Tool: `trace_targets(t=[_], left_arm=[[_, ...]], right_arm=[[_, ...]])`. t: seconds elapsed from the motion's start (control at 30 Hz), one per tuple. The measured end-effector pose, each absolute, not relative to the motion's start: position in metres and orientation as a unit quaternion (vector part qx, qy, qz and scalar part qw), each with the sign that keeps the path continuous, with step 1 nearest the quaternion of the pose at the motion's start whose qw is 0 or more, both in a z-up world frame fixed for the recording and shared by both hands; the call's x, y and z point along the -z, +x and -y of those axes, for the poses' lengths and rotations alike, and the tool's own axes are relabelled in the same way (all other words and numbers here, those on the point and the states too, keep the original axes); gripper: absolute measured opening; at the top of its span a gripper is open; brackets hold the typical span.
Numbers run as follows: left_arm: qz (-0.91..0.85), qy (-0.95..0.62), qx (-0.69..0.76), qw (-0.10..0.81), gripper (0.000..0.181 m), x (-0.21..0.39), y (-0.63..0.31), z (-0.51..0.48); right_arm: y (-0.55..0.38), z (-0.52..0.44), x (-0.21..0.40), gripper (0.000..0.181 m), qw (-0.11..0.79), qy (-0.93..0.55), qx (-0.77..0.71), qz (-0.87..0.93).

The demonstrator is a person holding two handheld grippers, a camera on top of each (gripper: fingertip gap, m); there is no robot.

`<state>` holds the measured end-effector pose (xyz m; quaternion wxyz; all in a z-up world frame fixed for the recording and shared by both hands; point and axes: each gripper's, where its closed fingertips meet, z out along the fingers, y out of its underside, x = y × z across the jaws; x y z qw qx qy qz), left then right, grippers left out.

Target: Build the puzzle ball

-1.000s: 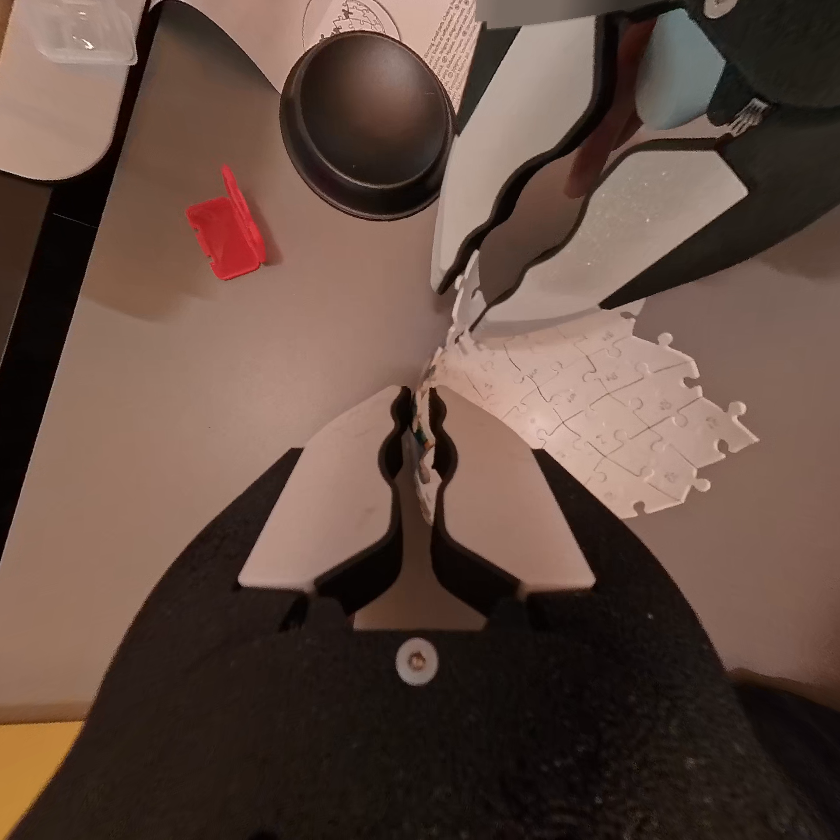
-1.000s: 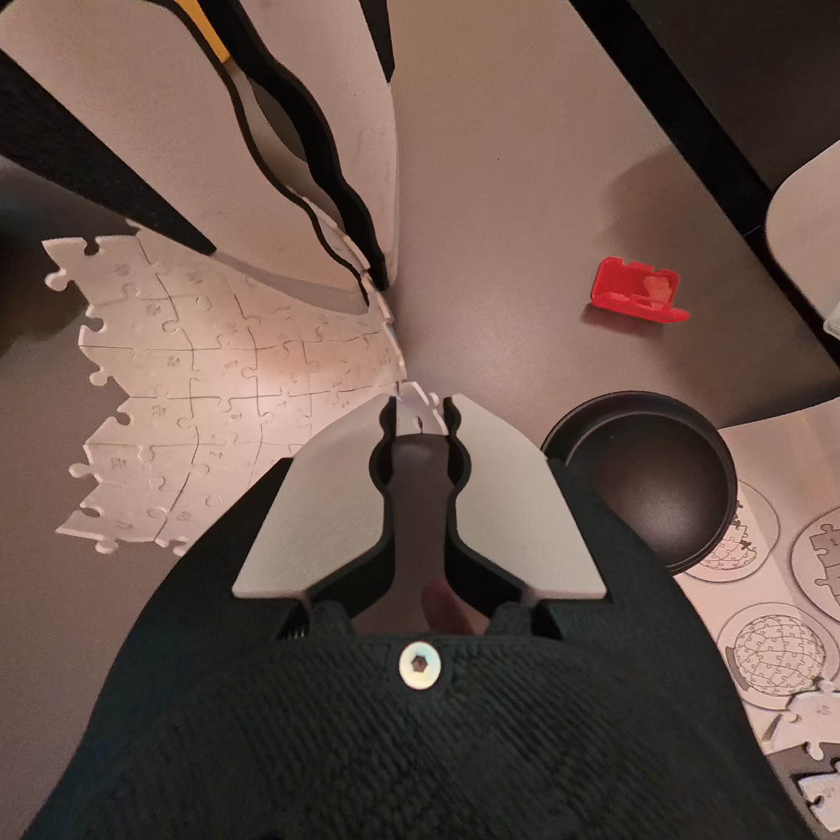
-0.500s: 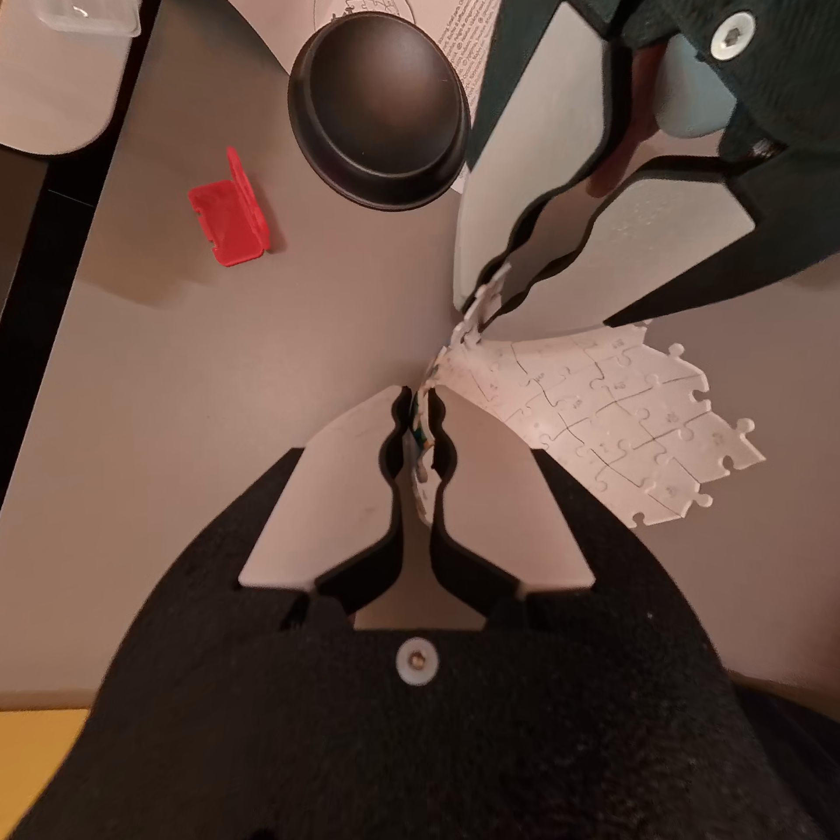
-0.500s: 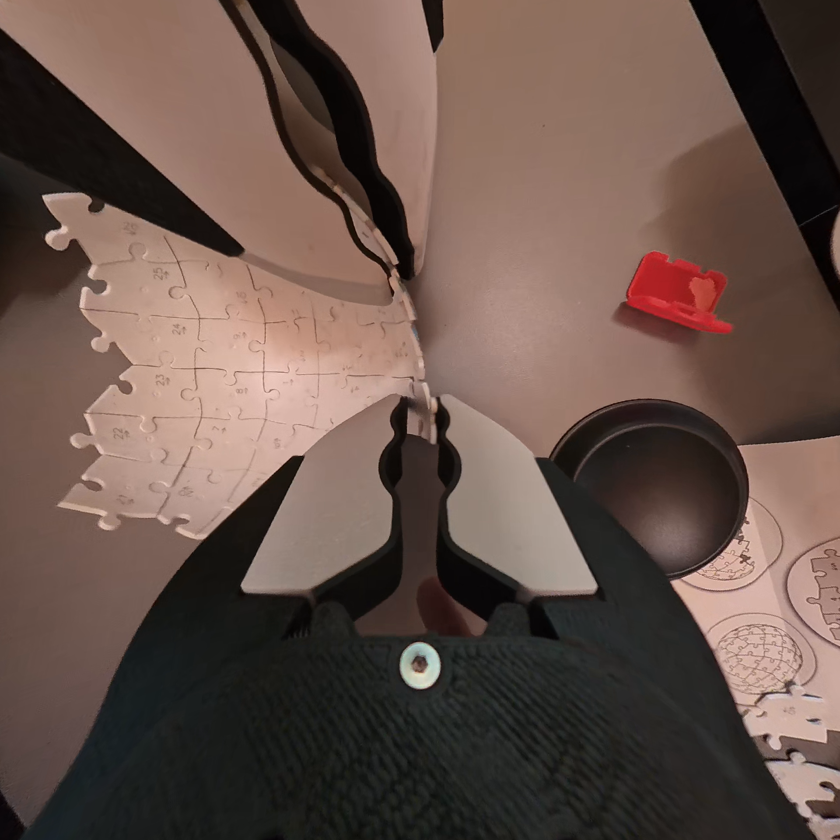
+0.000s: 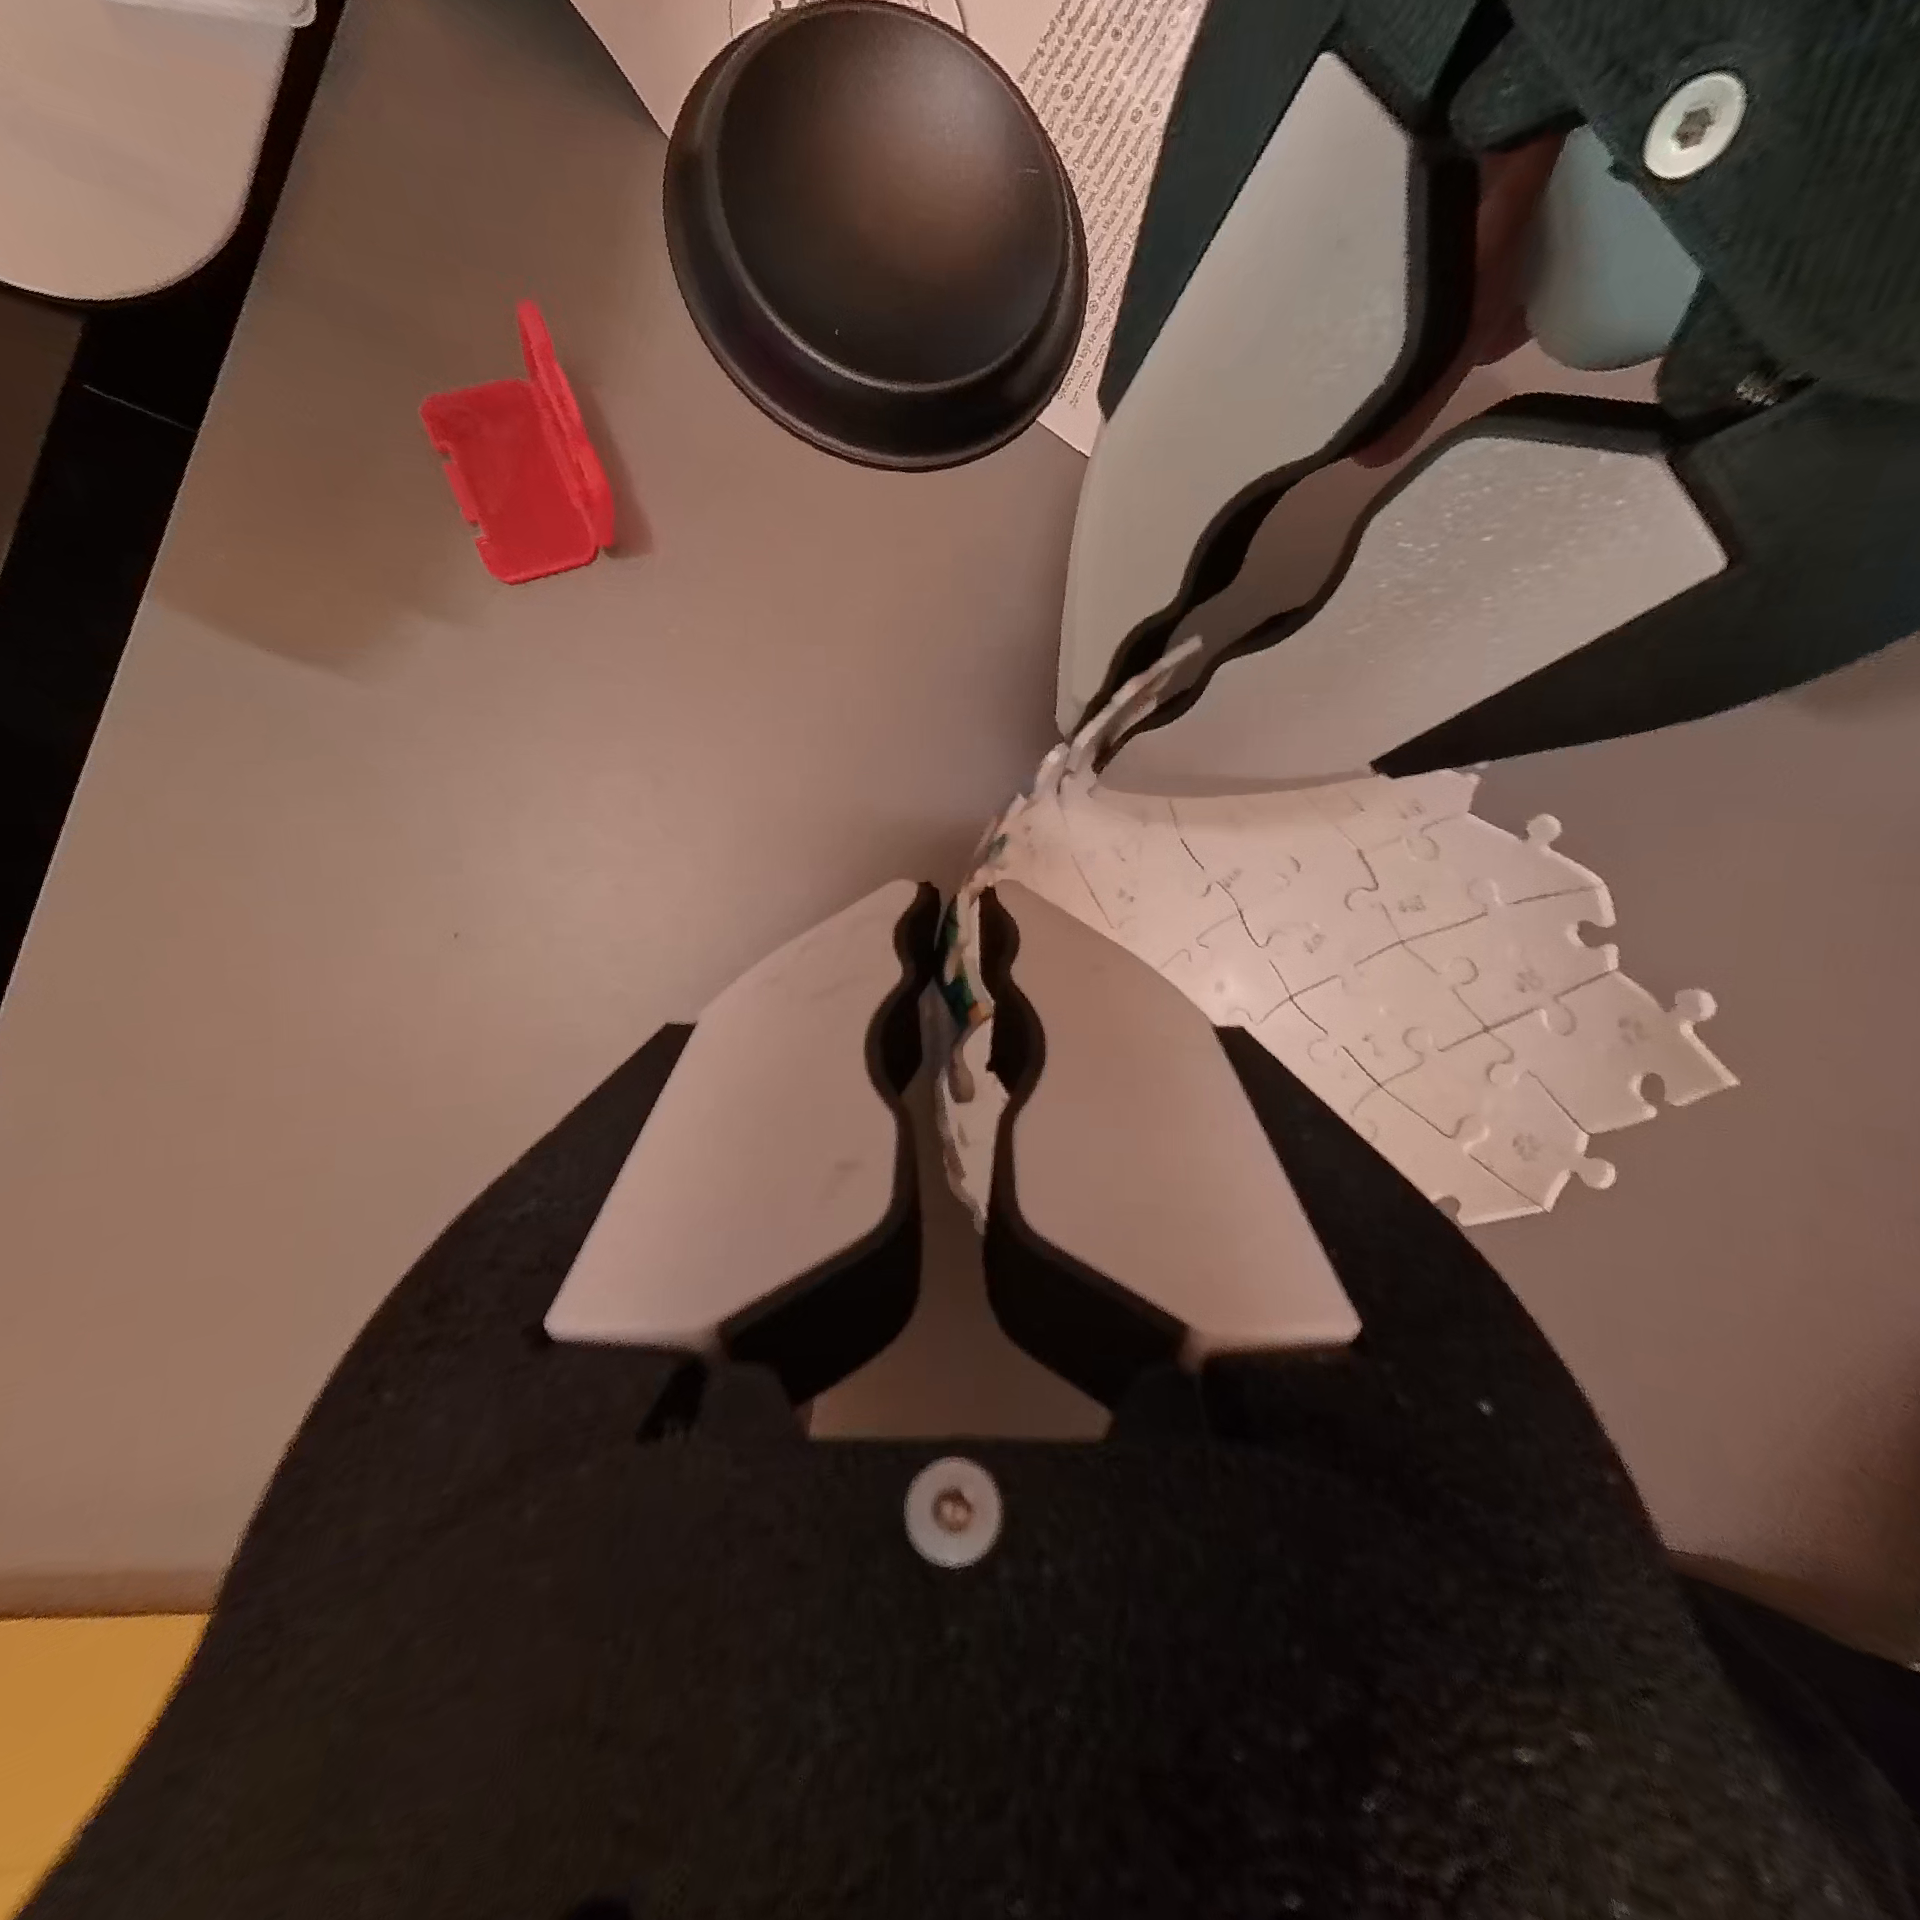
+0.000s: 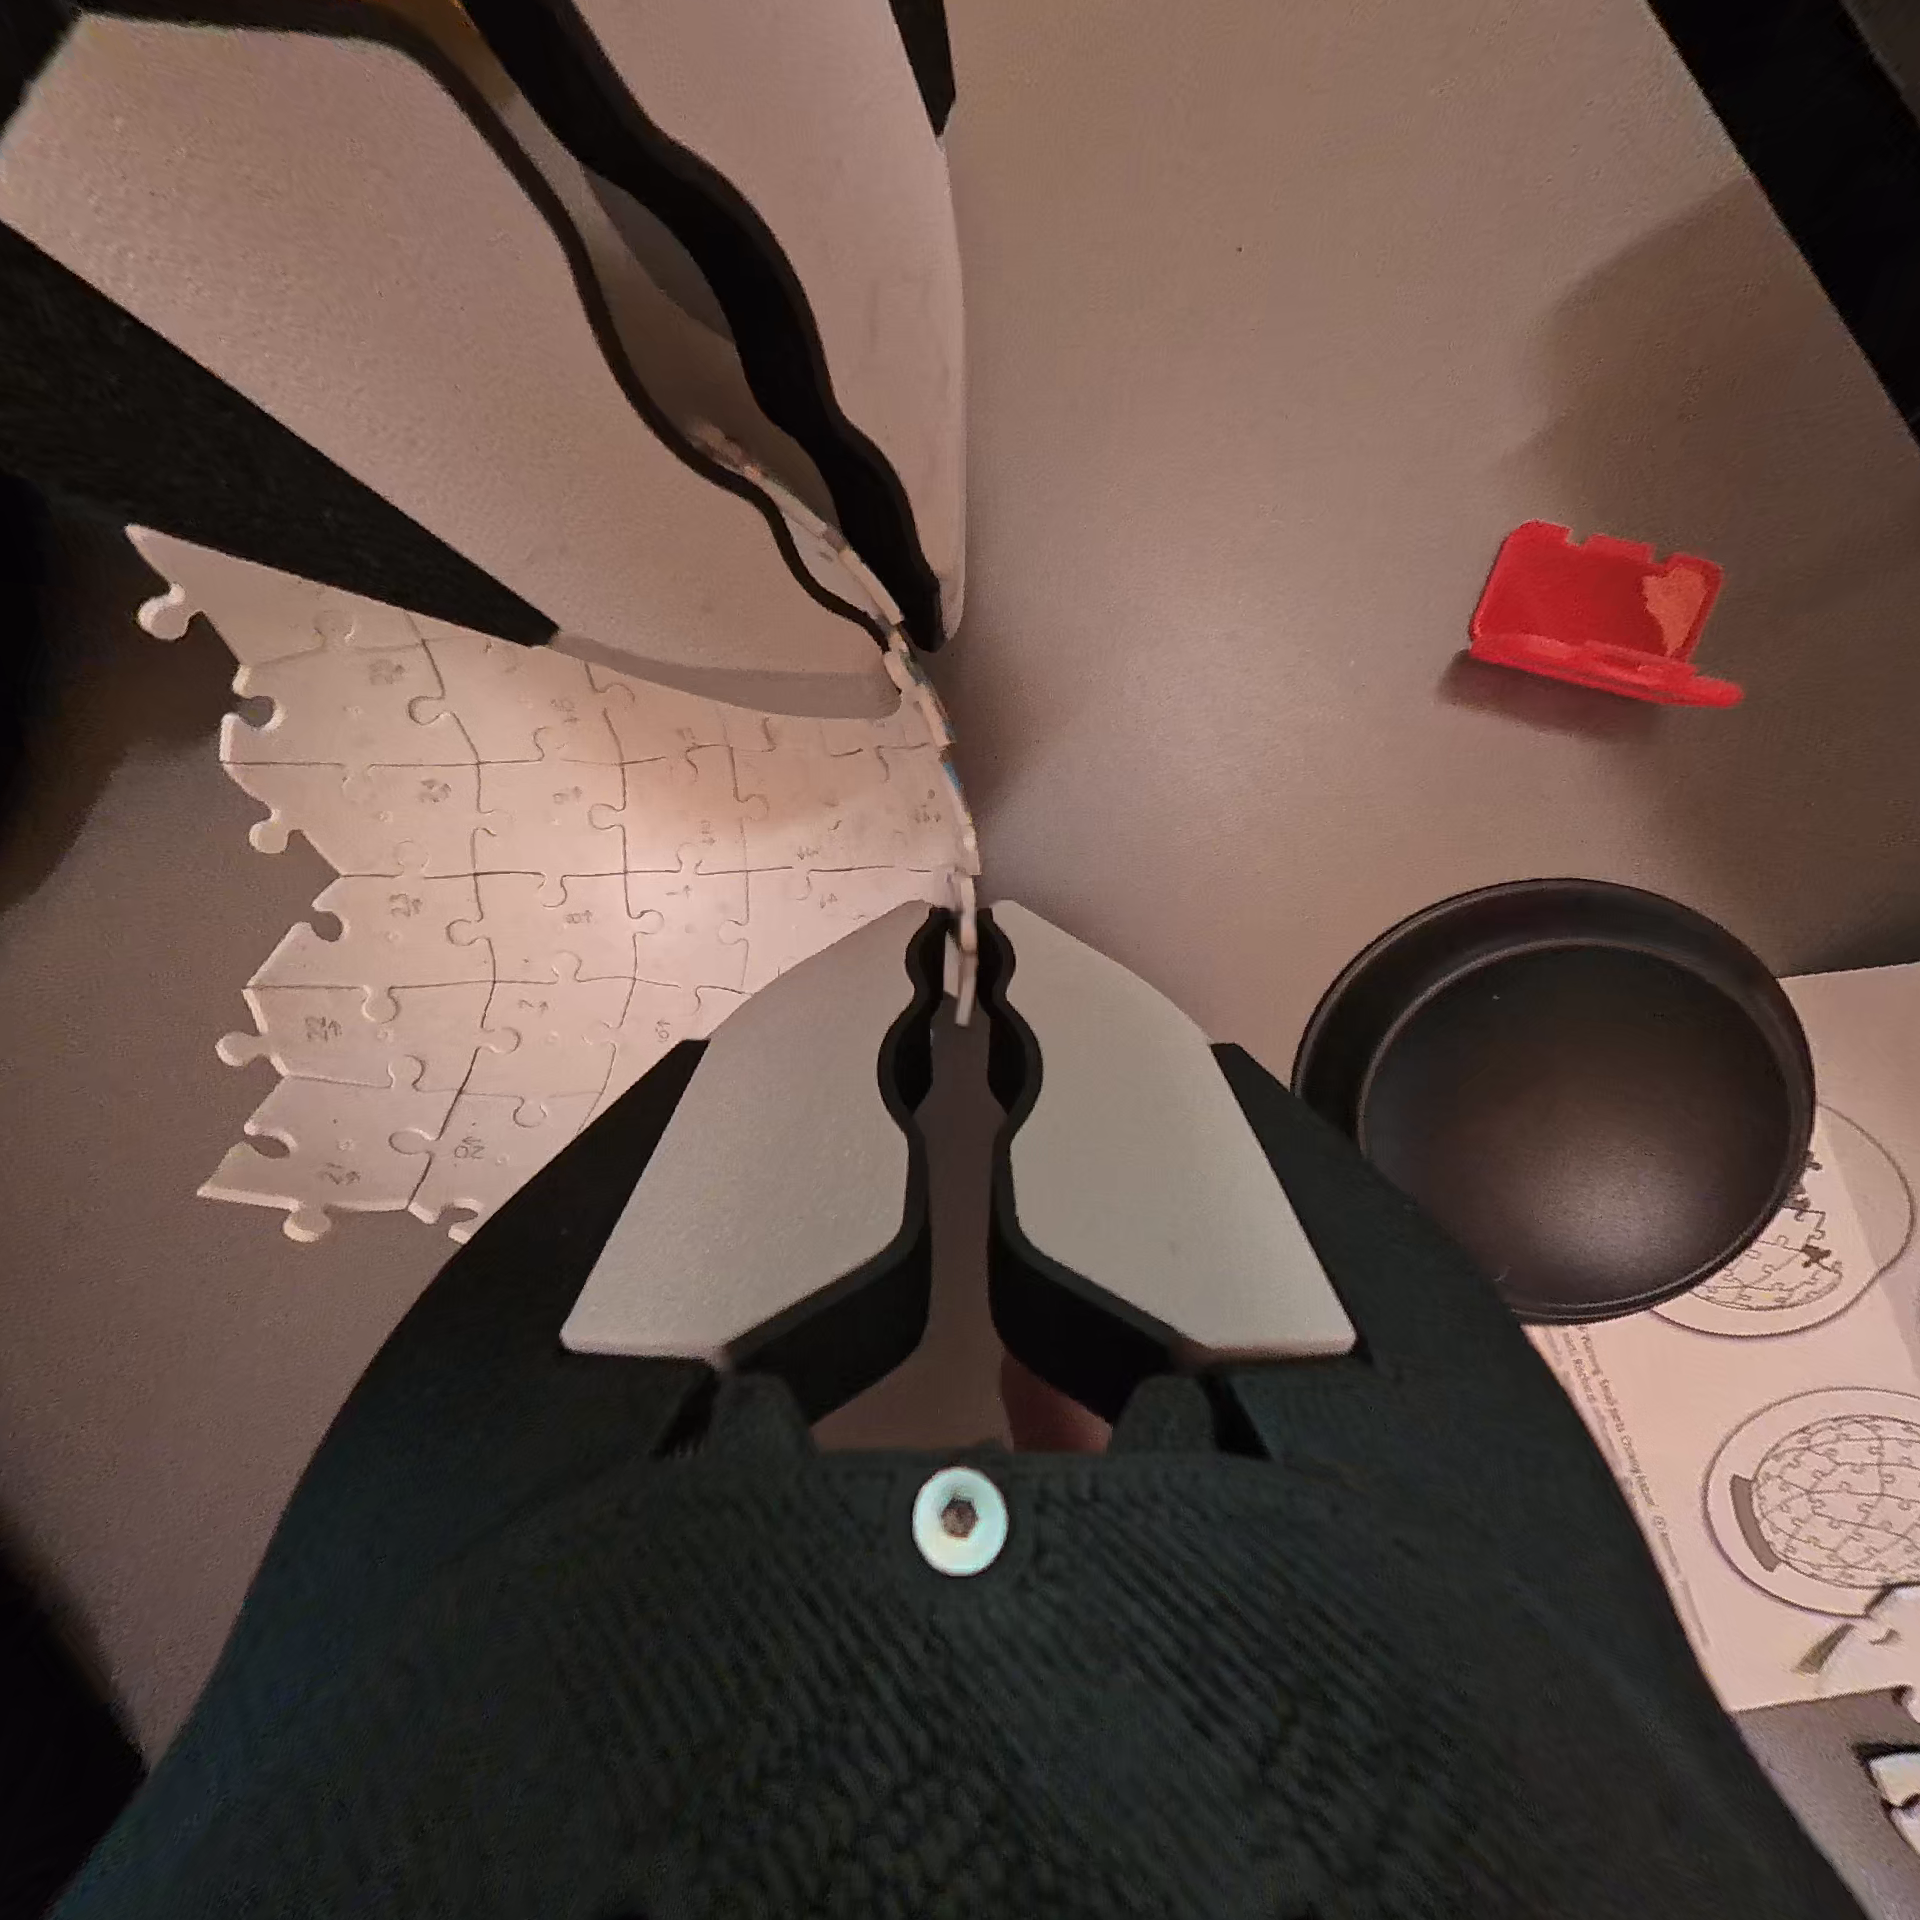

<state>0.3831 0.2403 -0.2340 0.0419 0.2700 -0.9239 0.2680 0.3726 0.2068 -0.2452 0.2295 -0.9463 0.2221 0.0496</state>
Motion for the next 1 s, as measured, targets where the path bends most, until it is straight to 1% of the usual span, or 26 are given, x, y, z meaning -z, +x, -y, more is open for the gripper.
trace_targets(t=[0.23, 0.47, 0.5, 0.6, 1.0], left_arm=[[0.922, 0.272, -0.272, 0.048, 0.007, 0.234, 0.382, -0.240], [0.921, 0.270, -0.277, 0.054, 0.008, 0.233, 0.381, -0.239], [0.921, 0.269, -0.277, 0.054, 0.008, 0.232, 0.381, -0.239], [0.923, 0.267, -0.274, 0.048, 0.008, 0.232, 0.381, -0.238], [0.922, 0.266, -0.277, 0.051, 0.008, 0.231, 0.380, -0.239]], right_arm=[[0.376, -0.204, 0.248, 0.016, 0.223, -0.943, -0.041, -0.245], [0.375, -0.208, 0.248, 0.022, 0.247, -0.935, -0.046, -0.252], [0.373, -0.208, 0.249, 0.021, 0.247, -0.936, -0.049, -0.248], [0.368, -0.211, 0.249, 0.007, 0.248, -0.936, -0.067, -0.240], [0.367, -0.214, 0.248, 0.006, 0.267, -0.931, -0.070, -0.240]])
